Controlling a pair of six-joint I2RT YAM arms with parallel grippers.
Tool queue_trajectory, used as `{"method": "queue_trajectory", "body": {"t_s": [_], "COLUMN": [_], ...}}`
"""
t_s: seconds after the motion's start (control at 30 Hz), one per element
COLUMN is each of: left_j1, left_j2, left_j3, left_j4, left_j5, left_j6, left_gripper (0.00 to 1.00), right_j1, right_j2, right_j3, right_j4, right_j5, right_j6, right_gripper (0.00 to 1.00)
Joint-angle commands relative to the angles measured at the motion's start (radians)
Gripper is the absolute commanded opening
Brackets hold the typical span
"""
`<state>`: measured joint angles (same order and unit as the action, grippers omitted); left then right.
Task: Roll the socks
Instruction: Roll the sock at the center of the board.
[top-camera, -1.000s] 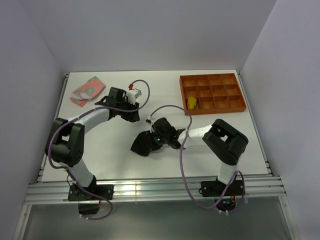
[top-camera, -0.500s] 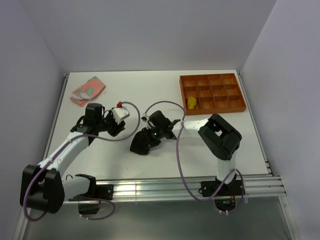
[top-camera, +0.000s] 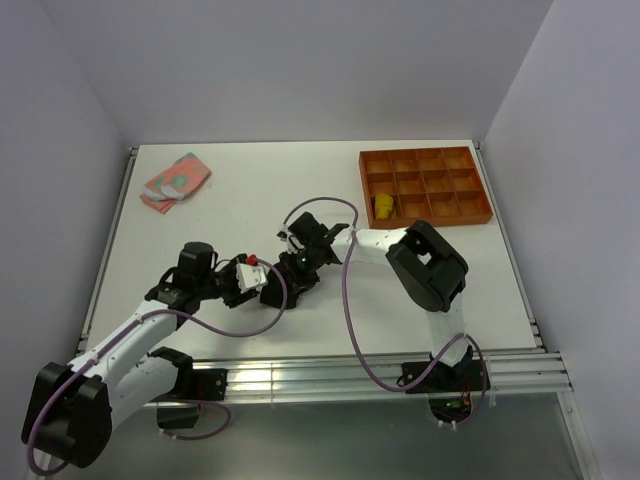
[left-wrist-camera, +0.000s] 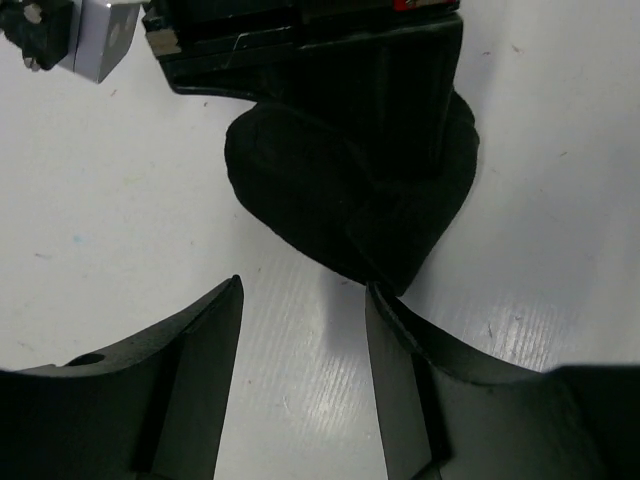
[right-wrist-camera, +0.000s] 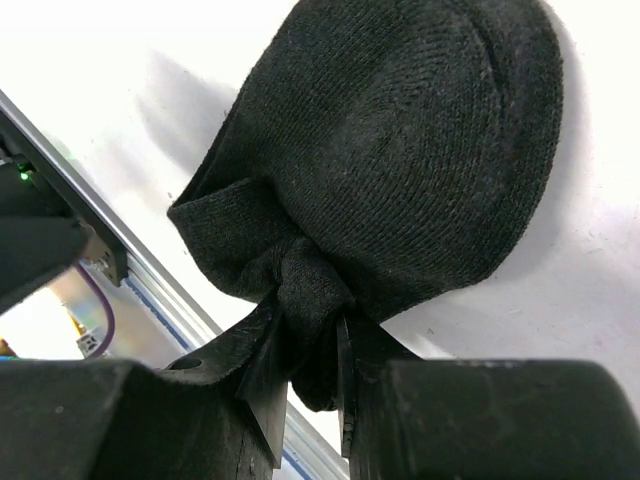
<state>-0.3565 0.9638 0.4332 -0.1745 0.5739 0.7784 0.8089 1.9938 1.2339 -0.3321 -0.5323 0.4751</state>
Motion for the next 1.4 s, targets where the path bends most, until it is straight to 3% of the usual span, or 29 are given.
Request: {"method": "queue_trajectory", "body": {"t_s": [0.0, 0.33, 0.63, 1.1, 1.37], "left_j1": [-0.027, -0.171, -0.282, -0.338, -0.351], "left_j2": [-0.034, -0.125, -0.14, 0.061, 0.144], "left_j3": [-0.025, -0.12, -0.209, -0.154, -0.146], "left_j4": [0.104, 0.061, 0.167, 0.346, 0.345], "left_j5": [0.047, -0.023, -0.108, -0.198, -0.224], "left_j6": [-0.039, 0.103, 0.141, 0.081, 0.108], "left_gripper": [0.57, 0.6, 0.62, 0.57, 0.54], "right_j1": [-0.008, -0.007, -0.005, -0.008, -0.007], "right_j2": [0.094, 0.109, 0.122, 0.111, 0.108], "right_j3": [-0.034, -0.033, -0.03, -0.056, -0.06], "right_j4": [-0.17, -0.154, -0.133, -0.114, -0.111], "right_j5": [0.167, 0.17, 0.158, 0.158, 0.158], "right_j6": [-0.03, 0.019, 0.034, 0.028, 0.022], "right_gripper": [0.01, 0.01, 0.01, 0.0, 0.0]}}
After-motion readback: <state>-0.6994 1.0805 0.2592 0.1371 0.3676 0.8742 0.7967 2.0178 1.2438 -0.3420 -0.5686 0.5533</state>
